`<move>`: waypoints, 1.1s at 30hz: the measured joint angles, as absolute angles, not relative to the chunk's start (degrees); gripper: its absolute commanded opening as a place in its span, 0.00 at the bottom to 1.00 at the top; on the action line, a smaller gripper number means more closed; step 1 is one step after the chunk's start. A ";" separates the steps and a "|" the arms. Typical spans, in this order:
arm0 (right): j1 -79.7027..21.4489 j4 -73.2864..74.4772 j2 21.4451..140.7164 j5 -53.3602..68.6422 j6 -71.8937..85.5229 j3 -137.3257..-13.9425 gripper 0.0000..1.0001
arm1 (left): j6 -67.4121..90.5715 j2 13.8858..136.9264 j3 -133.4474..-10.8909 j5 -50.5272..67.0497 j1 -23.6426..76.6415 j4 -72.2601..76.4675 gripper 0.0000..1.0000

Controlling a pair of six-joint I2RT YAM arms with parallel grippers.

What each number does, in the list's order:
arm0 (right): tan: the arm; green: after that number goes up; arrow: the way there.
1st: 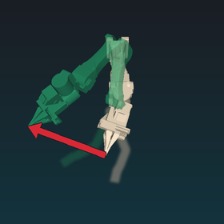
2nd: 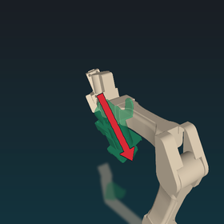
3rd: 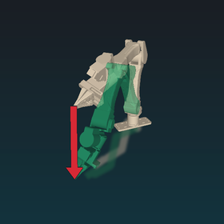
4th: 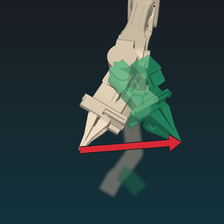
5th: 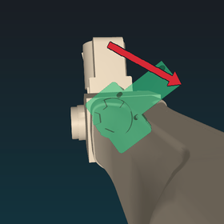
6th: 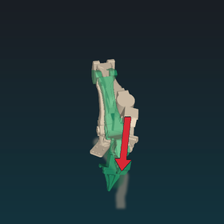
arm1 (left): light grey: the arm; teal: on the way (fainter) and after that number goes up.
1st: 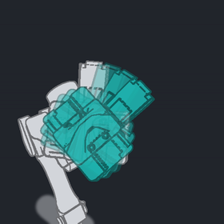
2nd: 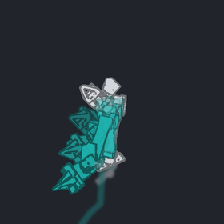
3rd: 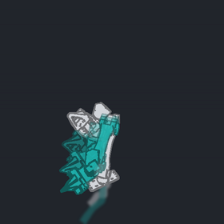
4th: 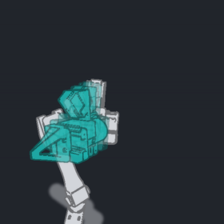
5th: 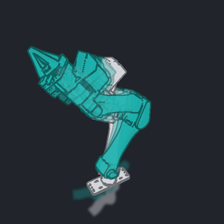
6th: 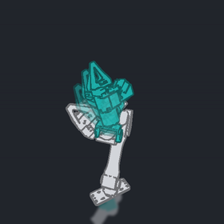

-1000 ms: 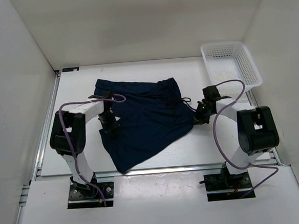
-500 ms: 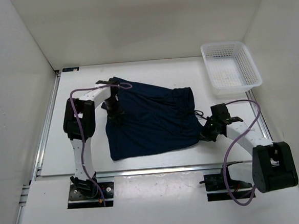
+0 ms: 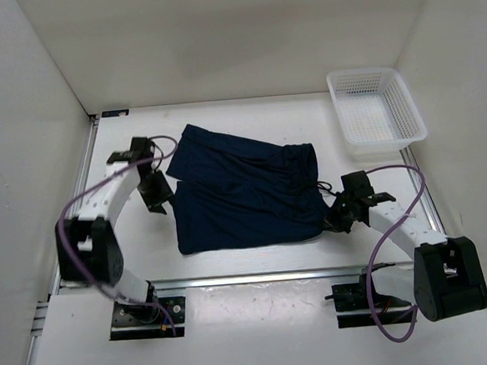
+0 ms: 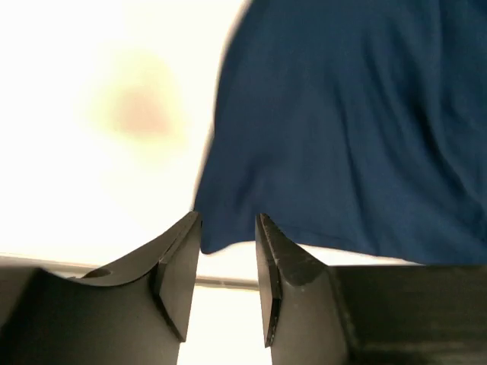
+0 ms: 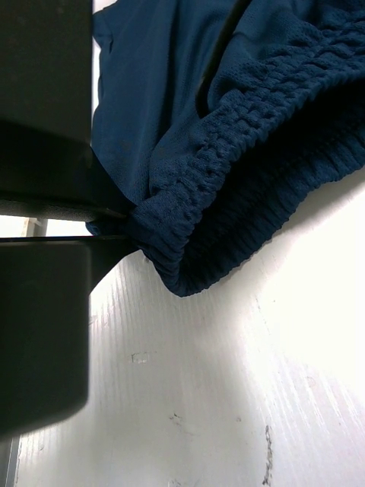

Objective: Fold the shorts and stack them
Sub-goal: Fold the shorts

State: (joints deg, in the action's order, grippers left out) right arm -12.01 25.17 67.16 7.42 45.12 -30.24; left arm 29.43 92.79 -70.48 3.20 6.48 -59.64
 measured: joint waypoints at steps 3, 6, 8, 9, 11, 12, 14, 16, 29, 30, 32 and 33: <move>-12.14 25.17 67.22 7.25 45.12 -30.22 0.00 | 33.21 80.82 -59.94 6.42 7.60 -59.16 0.54; -12.14 25.15 67.51 7.20 45.12 -30.22 0.00 | 38.19 74.35 -50.43 9.47 9.69 -58.50 0.66; -12.14 25.15 67.66 7.20 45.12 -30.22 0.00 | 41.06 74.04 -46.33 11.20 10.59 -57.65 0.74; -12.14 25.12 67.68 7.20 45.10 -30.22 0.00 | 42.04 74.22 -44.56 11.97 10.76 -56.66 0.74; -12.14 25.12 67.68 7.18 45.08 -30.22 0.00 | 43.79 74.72 -42.26 13.02 11.03 -55.05 0.72; -12.14 25.12 67.68 7.18 45.08 -30.22 0.00 | 44.56 74.96 -41.67 13.17 11.03 -54.06 0.70; -12.14 25.12 67.68 7.20 45.01 -30.22 0.00 | 45.60 75.88 -41.34 13.10 11.09 -52.12 0.68; -12.14 25.15 67.68 7.18 44.95 -30.22 0.00 | 46.37 77.60 -41.39 12.80 11.11 -50.04 0.61; -12.21 26.22 67.46 5.50 44.47 -30.24 0.00 | 46.17 82.70 -45.69 5.48 11.00 -49.78 0.10; -12.25 26.76 67.20 5.30 44.40 -30.33 0.00 | 46.41 80.88 -46.78 4.45 10.98 -51.16 0.10; -12.34 27.66 66.46 5.21 44.36 -30.61 0.00 | 46.83 75.85 -49.58 2.44 11.00 -53.82 0.10; -12.40 28.10 65.78 5.15 44.36 -30.72 0.00 | 47.03 73.65 -51.33 1.74 10.98 -55.33 0.10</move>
